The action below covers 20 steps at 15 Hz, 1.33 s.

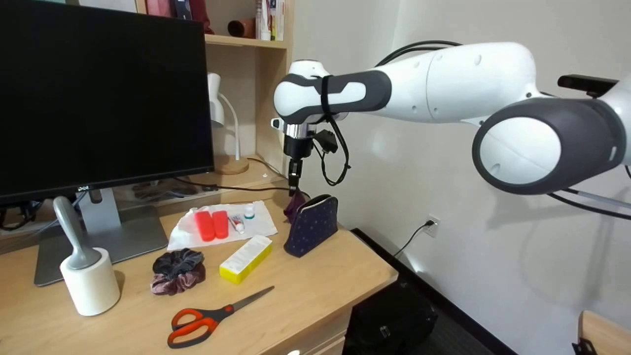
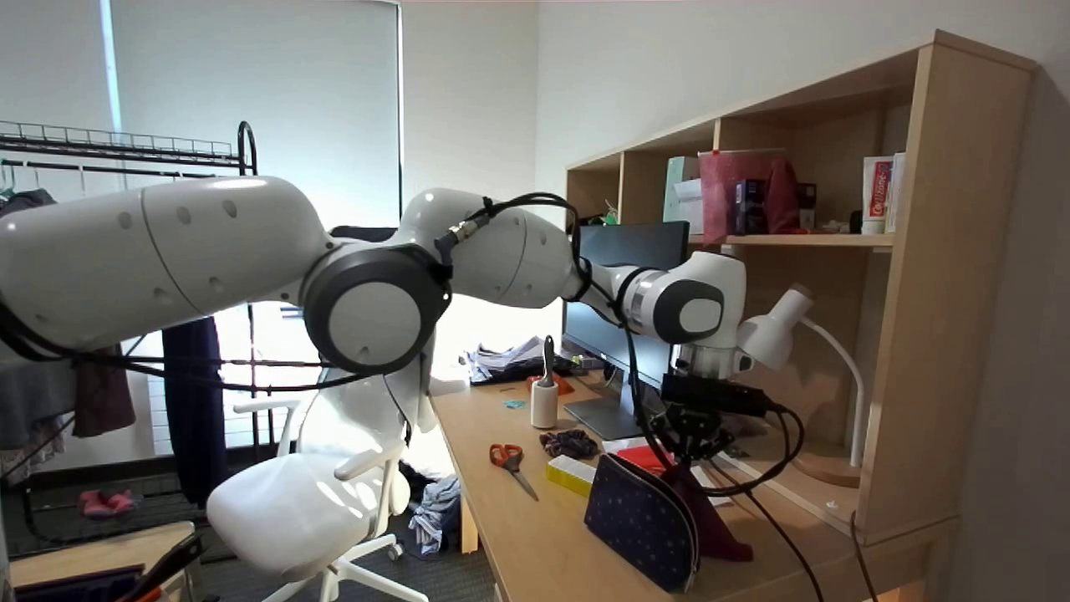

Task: Move the purple cloth to the right of the white cloth

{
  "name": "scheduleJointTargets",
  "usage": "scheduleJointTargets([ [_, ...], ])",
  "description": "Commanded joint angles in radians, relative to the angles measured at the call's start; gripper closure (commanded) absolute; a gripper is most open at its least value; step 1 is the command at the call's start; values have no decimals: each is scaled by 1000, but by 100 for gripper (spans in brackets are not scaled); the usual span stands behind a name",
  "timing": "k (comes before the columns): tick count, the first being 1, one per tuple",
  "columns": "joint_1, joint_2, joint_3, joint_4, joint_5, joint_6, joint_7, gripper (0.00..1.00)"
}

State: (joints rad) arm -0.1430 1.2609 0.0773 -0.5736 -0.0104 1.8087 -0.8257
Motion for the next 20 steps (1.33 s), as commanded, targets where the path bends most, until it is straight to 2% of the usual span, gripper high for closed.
scheduleJointTargets([
  [1, -10, 41, 14, 90, 30, -45, 31, 68],
  [11, 8, -10, -6, 86, 18, -26, 168, 2],
  [20, 29, -69, -14, 73, 9, -50, 268, 0],
])
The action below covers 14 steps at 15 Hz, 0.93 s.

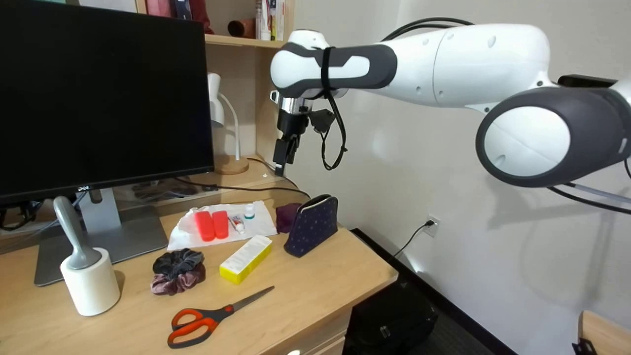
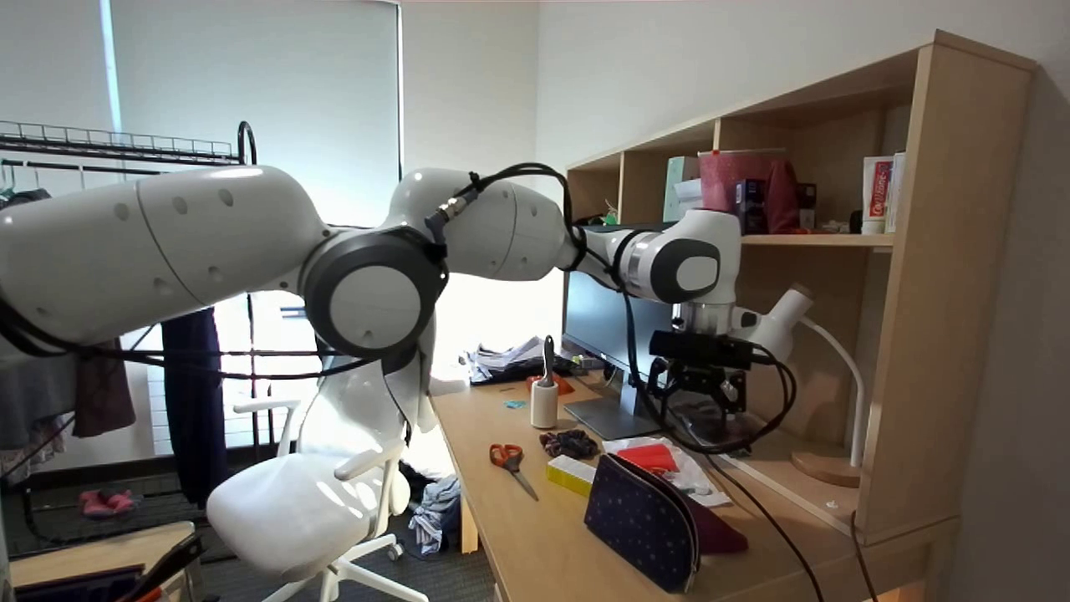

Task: Move the purple cloth to the right of the white cloth

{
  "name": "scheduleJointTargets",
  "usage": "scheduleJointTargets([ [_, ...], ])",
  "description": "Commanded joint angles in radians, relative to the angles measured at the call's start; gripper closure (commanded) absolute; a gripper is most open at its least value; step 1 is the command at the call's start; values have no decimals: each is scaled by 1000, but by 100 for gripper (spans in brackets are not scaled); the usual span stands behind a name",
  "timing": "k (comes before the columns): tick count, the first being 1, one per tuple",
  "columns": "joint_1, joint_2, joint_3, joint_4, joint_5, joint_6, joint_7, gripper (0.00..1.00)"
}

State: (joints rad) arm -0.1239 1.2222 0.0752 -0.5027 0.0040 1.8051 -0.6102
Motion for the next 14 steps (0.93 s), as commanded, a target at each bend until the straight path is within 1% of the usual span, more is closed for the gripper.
scheduleJointTargets([
  [1, 12, -40, -13, -2, -5, -57, 71, 0],
  [5, 15, -69, -10, -7, 0, -87, 123, 0],
  [10, 18, -83, -4, -15, 5, -91, 175, 0],
  [14, 32, -89, -8, -24, 3, -105, 248, 0],
])
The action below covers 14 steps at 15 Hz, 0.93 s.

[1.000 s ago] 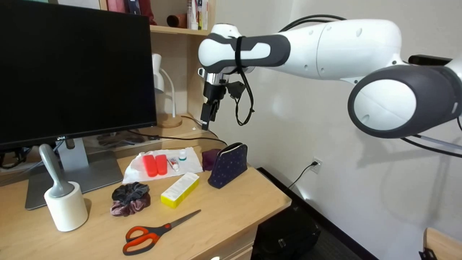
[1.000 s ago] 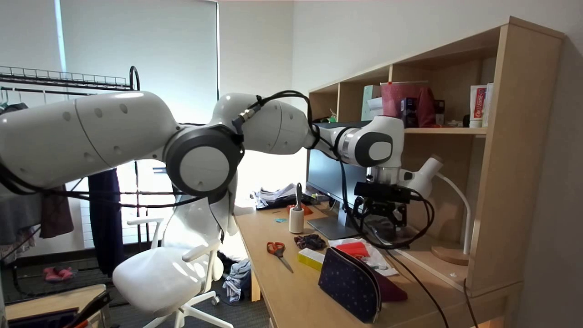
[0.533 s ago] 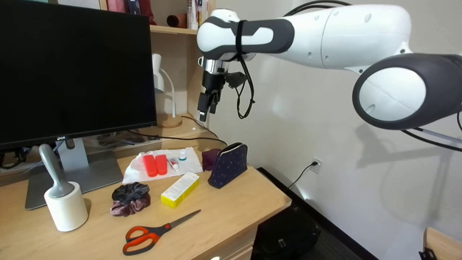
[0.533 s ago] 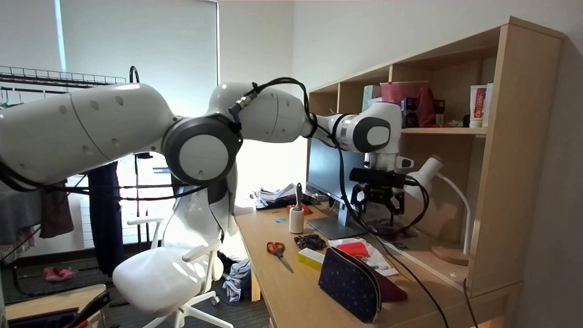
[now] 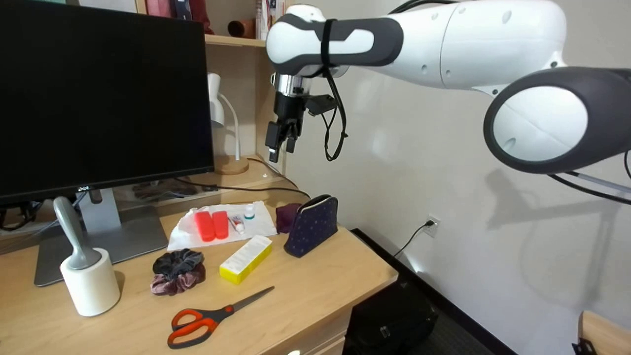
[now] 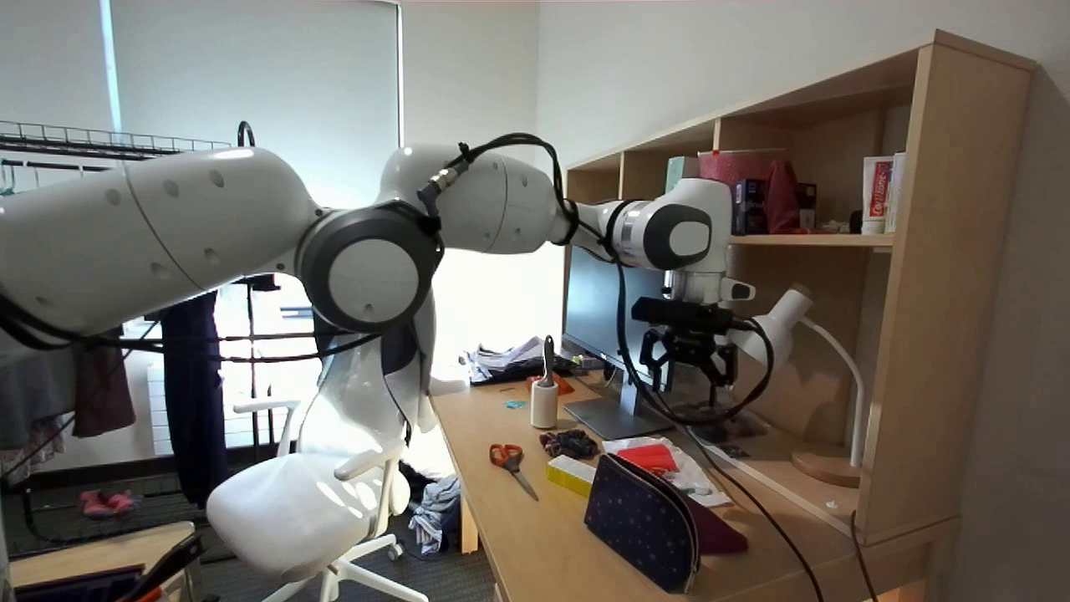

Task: Move the purple cloth to the right of the white cloth

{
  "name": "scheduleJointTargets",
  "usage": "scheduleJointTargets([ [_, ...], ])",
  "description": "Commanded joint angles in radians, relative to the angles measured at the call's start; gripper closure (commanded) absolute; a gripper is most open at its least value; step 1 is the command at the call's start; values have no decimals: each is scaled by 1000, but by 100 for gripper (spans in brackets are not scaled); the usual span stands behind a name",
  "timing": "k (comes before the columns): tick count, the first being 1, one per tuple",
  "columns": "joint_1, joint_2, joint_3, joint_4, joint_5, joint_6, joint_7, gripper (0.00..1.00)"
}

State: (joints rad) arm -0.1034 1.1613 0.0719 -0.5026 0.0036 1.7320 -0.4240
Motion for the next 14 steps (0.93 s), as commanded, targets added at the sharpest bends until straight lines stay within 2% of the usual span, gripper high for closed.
scheduleJointTargets([
  [1, 15, -30, -4, -25, 4, -33, 78, 0],
  [6, 37, -48, -2, -29, 1, -58, 120, 0],
  [14, 39, -25, 2, 0, 0, -26, 94, 0],
])
